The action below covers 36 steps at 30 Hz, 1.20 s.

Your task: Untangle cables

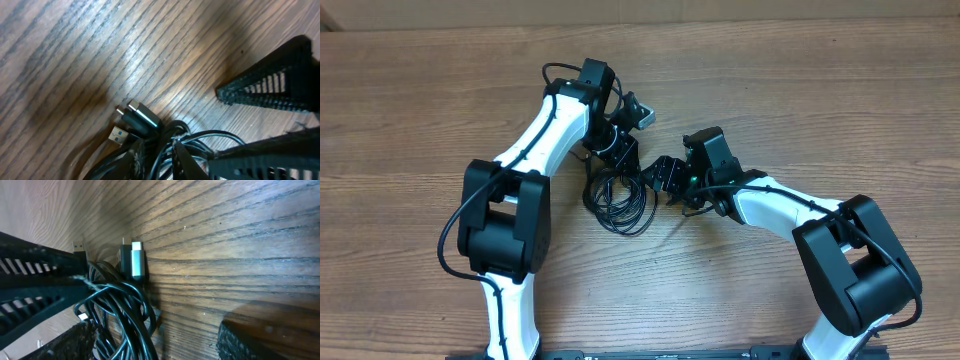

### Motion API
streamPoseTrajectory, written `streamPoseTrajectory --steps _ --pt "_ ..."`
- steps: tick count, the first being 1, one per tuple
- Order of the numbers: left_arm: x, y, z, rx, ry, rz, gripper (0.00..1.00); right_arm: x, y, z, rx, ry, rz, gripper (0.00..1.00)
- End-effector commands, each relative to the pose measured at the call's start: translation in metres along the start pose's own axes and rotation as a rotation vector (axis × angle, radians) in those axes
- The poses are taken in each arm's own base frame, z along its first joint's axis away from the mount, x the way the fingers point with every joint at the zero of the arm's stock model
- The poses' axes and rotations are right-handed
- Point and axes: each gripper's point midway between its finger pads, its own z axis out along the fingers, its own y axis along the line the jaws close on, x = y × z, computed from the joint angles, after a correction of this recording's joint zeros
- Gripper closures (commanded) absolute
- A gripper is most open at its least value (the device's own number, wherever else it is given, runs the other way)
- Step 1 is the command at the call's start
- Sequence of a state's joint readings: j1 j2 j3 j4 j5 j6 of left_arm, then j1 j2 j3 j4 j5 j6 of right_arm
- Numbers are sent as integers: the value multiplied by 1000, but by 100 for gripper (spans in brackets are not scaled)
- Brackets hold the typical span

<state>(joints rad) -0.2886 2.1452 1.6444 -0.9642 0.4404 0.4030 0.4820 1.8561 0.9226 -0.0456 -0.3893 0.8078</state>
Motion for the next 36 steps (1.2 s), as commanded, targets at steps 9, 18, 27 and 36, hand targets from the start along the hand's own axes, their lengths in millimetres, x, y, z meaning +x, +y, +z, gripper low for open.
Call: streamPoseTrajectory --steps 9,18,27,36 --pt "12 7 21 -5 58 4 90 10 -18 6 48 24 22 23" --pt "19 4 21 6 89 -11 80 10 -18 6 48 25 22 22" --pt "10 -5 17 71 45 -20 96 10 -18 6 48 25 22 22" --pt "-14 -21 -7 243 -76 -105 96 8 -13 7 31 13 6 22"
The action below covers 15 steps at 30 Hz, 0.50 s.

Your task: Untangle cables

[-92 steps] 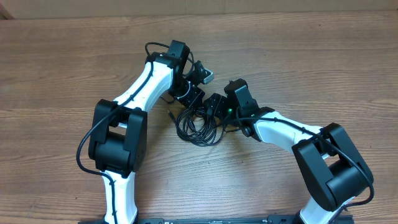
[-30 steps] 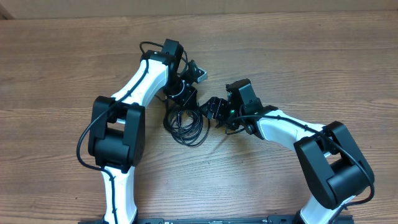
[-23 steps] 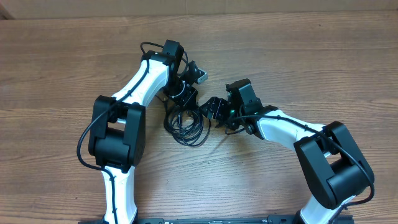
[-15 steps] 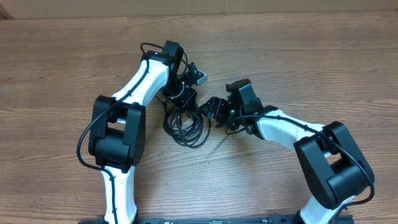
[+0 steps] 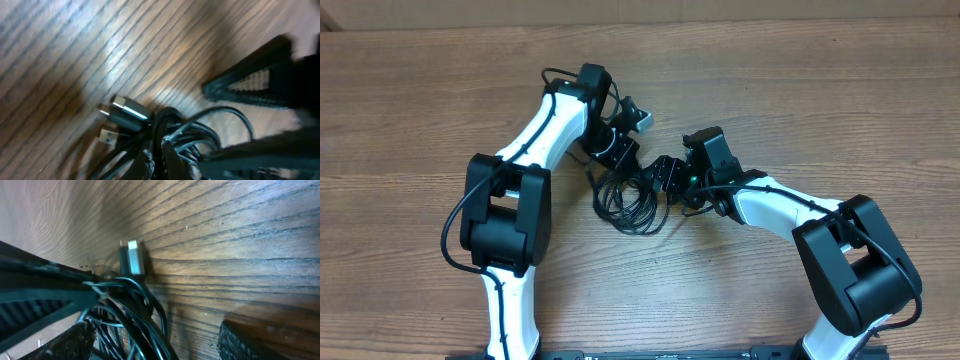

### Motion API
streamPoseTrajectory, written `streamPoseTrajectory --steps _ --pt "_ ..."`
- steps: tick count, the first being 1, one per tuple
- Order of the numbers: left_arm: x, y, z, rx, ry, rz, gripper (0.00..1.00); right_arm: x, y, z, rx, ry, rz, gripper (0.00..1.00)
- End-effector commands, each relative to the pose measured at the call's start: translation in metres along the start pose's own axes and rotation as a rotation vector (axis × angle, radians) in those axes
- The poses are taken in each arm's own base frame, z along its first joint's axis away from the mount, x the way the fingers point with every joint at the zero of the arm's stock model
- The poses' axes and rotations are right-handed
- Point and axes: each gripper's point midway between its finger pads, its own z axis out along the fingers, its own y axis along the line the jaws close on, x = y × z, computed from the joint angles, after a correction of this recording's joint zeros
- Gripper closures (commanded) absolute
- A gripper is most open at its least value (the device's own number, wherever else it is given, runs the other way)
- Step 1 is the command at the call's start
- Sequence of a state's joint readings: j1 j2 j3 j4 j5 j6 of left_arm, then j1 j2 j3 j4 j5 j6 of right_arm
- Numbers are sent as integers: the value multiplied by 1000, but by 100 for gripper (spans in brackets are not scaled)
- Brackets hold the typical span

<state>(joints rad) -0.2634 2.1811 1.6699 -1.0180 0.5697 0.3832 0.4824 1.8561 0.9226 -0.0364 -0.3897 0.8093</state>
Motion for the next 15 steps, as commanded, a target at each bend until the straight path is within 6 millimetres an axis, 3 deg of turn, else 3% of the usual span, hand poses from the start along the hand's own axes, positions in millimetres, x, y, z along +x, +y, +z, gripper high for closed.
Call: streamPoseTrajectory --steps 1,15 --pt "-16 -14 -8 128 -75 -30 96 8 -14 7 36 15 7 22" --pt "-17 -30 -11 225 -92 -45 96 -12 -8 6 29 -82 -21 22"
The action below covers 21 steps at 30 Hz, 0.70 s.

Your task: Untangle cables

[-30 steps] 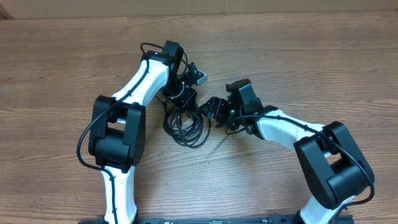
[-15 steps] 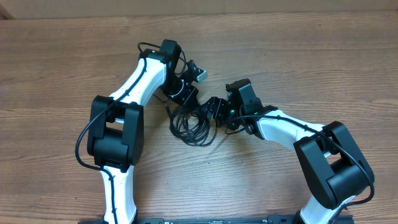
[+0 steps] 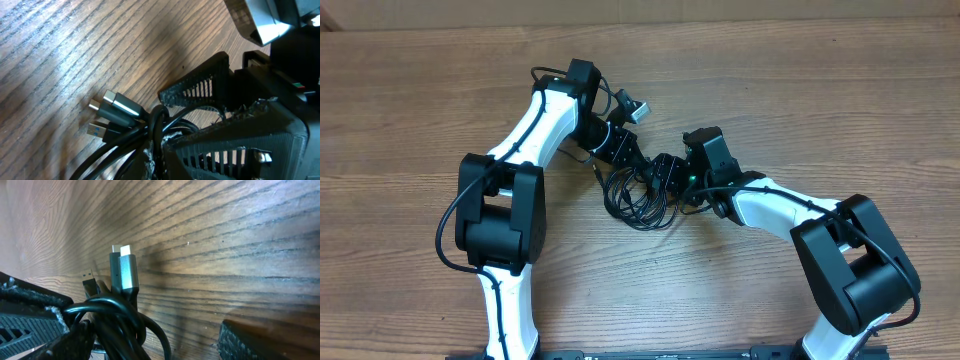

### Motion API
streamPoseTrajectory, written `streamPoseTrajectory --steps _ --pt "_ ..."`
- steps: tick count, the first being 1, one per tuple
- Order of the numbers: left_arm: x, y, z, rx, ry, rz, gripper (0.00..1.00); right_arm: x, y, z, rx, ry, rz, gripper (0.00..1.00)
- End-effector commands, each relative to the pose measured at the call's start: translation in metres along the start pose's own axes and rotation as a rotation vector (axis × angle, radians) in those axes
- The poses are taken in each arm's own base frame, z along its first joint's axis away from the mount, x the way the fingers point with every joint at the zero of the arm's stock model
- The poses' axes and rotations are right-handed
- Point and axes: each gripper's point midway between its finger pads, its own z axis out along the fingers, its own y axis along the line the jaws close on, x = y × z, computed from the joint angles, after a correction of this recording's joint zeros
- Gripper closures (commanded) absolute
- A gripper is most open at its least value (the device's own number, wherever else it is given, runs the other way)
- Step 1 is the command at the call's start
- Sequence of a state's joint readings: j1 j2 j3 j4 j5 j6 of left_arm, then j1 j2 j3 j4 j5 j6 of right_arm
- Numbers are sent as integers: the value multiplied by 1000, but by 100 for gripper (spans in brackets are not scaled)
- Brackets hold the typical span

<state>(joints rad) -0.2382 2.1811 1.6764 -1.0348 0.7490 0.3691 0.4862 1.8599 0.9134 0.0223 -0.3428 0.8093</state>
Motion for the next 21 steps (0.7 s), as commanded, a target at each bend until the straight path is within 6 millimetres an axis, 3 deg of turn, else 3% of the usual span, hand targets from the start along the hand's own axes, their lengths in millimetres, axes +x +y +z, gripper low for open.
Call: streamPoseTrajectory --steps 1,10,15,21 --pt "-7 -11 1 62 -17 -6 96 -2 -9 5 28 -25 -4 22" --pt "-9 -28 -1 158 -39 26 96 -9 -12 8 108 -128 -41 23" --pt "-11 -37 -9 205 -64 52 96 -12 -33 14 206 -182 -40 31" --pt "-15 -50 -46 178 -120 99 96 -10 -56 25 242 -173 51 32"
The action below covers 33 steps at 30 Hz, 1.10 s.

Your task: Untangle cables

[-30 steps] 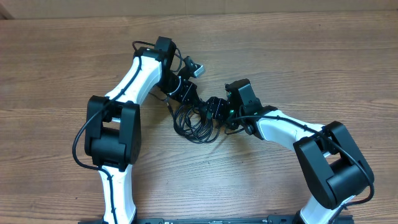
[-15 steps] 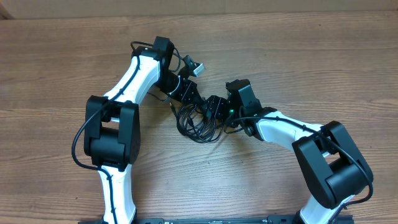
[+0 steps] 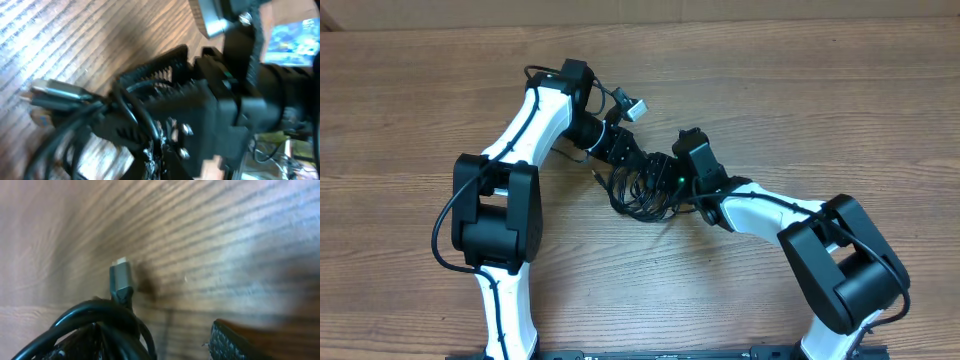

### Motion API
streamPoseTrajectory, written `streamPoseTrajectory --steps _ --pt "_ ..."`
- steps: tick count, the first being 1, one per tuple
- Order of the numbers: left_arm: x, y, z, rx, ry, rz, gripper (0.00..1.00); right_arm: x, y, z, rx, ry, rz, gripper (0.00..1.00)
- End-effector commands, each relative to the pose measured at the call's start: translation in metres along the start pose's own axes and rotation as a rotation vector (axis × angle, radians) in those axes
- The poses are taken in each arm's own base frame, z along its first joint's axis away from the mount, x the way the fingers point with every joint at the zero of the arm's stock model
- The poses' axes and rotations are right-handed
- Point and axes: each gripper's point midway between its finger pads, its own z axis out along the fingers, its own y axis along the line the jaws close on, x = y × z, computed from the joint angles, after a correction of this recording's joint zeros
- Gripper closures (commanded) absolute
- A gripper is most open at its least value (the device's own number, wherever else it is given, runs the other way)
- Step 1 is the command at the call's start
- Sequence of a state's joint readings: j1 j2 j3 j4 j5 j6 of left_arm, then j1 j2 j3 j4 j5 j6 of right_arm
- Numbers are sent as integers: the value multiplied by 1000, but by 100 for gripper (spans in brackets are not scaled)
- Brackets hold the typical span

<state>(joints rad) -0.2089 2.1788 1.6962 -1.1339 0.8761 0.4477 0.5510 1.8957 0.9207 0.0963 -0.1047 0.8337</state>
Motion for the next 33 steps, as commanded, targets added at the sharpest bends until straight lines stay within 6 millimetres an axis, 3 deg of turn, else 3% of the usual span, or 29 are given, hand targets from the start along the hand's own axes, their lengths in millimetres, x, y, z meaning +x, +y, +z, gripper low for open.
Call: streamPoseTrajectory --steps 1,9,13,14,16,19,29,33 --pt "-20 -37 -36 41 -109 111 96 10 -51 16 153 3 83 32" --pt "-30 -59 -106 -52 -263 190 96 10 -50 16 146 9 86 31" --pt "-29 -52 -114 -114 -262 180 96 16 -41 16 99 59 91 25" --pt "-27 -48 -111 -134 -246 168 94 16 -40 15 89 70 96 25" --pt "-24 -40 -102 -176 -205 158 73 16 -40 14 70 98 113 27" --pt "-21 -29 -85 -235 -136 149 65 12 -42 10 32 142 154 32" --pt "-23 23 -27 -412 -7 63 72 6 -52 7 37 154 182 28" --pt "-24 45 -8 -472 30 79 63 6 -53 7 38 155 183 28"
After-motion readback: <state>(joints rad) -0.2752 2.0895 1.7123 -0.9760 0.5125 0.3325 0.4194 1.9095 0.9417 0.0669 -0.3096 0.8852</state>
